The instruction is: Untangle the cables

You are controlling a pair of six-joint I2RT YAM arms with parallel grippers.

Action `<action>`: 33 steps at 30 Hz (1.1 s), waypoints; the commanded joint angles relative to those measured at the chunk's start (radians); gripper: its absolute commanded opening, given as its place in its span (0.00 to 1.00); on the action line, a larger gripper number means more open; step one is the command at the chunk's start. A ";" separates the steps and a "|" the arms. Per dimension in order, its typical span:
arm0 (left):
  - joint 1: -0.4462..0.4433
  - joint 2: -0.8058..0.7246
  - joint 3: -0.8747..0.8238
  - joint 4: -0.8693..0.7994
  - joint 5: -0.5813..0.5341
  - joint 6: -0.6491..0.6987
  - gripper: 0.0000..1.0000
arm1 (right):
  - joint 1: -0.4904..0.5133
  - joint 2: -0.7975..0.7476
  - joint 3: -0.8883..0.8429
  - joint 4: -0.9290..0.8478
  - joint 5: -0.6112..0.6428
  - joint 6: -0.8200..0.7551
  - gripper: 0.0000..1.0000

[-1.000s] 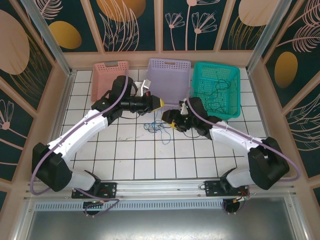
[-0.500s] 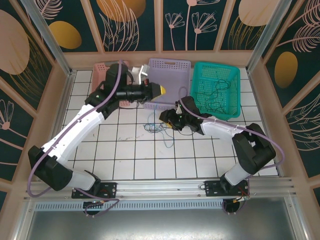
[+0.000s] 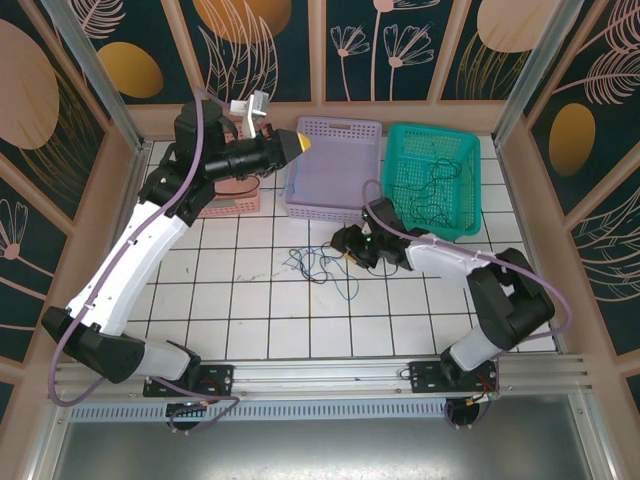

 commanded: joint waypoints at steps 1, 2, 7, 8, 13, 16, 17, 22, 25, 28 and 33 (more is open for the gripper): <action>0.003 -0.015 -0.051 -0.012 0.015 0.048 0.00 | -0.005 -0.130 0.012 -0.074 0.076 -0.018 0.54; 0.003 -0.015 -0.065 -0.010 0.020 0.054 0.00 | -0.006 -0.155 0.022 -0.091 0.084 -0.013 0.54; 0.002 -0.014 -0.137 0.039 0.082 0.091 0.00 | -0.024 -0.255 0.094 -0.208 0.089 0.142 0.54; 0.002 -0.013 -0.157 0.063 0.107 0.092 0.00 | -0.031 -0.271 0.100 -0.217 0.084 0.207 0.55; 0.002 -0.016 -0.232 0.146 0.181 0.116 0.00 | -0.036 -0.286 0.103 -0.145 -0.002 0.534 0.59; 0.002 -0.012 -0.259 0.163 0.211 0.141 0.00 | -0.036 -0.284 0.093 -0.039 -0.021 0.678 0.62; 0.002 -0.013 -0.267 0.164 0.217 0.149 0.00 | -0.036 -0.285 0.092 -0.009 -0.024 0.724 0.64; 0.001 -0.017 -0.311 0.192 0.224 0.165 0.00 | -0.026 -0.285 0.064 0.146 -0.028 0.947 0.70; 0.001 -0.023 -0.342 0.222 0.221 0.156 0.00 | 0.001 -0.269 0.045 0.261 -0.029 1.077 0.73; 0.002 -0.028 -0.368 0.258 0.225 0.136 0.00 | 0.038 -0.234 0.041 0.366 -0.029 1.171 0.74; 0.001 -0.041 -0.400 0.308 0.241 0.103 0.00 | 0.078 -0.139 0.089 0.472 -0.014 1.223 0.74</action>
